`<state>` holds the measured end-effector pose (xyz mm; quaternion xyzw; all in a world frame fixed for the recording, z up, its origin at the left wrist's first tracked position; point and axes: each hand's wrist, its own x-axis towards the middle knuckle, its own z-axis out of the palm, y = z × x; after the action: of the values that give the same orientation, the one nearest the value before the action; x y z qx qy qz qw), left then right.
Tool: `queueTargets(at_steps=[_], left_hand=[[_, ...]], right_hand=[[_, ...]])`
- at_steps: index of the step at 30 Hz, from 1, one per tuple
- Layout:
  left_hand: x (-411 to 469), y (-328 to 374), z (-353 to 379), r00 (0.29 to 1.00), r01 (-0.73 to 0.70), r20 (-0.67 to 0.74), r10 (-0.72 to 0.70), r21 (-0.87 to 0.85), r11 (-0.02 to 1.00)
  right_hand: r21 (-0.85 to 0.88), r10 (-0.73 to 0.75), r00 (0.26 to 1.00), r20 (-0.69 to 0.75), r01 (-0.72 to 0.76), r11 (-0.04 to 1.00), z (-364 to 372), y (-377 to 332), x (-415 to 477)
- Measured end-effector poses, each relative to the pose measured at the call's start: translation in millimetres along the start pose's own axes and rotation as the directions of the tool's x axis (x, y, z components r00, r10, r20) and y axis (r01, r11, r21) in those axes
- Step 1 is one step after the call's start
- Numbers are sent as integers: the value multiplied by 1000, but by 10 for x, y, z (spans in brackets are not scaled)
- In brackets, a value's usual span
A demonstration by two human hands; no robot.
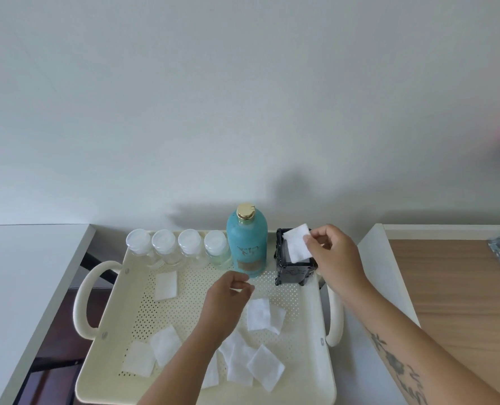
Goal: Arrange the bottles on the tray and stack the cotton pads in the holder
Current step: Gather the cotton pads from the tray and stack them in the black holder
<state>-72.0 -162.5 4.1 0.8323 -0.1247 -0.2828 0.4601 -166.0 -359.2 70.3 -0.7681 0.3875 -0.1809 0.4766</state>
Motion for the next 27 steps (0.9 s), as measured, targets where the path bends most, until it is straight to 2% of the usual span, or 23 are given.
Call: queueTargets(at_steps=[2, 6, 9, 12, 16, 20, 24, 27], left_hand=[[13, -161, 41, 1000, -11, 15, 10, 135, 991], [51, -362, 126, 987, -158, 61, 146, 379, 912], [75, -396, 182, 974, -224, 126, 186, 477, 850], [95, -417, 215, 967, -252, 159, 198, 525, 813], [133, -440, 237, 963, -270, 165, 215, 554, 788], [165, -456, 239, 959, -283, 167, 228, 544, 790], [182, -457, 233, 956, -293, 171, 238, 531, 795], [195, -466, 221, 956, -292, 177, 234, 526, 798]], right_hand=[[-14, 21, 1000, -8, -21, 1000, 32, 1, 33], [-51, 44, 998, -36, -46, 998, 117, 17, 61], [-75, 86, 994, -64, -91, 993, 176, 44, 82], [-150, 65, 994, -83, -77, 986, 195, 61, 102], [-393, -91, 994, -54, 63, 917, 202, 78, 96], [-455, -219, 975, -26, 184, 871, 176, 118, 69], [-546, -466, 883, 62, 421, 724, 152, 186, 23], [-578, -571, 817, 84, 506, 640, 161, 221, 1]])
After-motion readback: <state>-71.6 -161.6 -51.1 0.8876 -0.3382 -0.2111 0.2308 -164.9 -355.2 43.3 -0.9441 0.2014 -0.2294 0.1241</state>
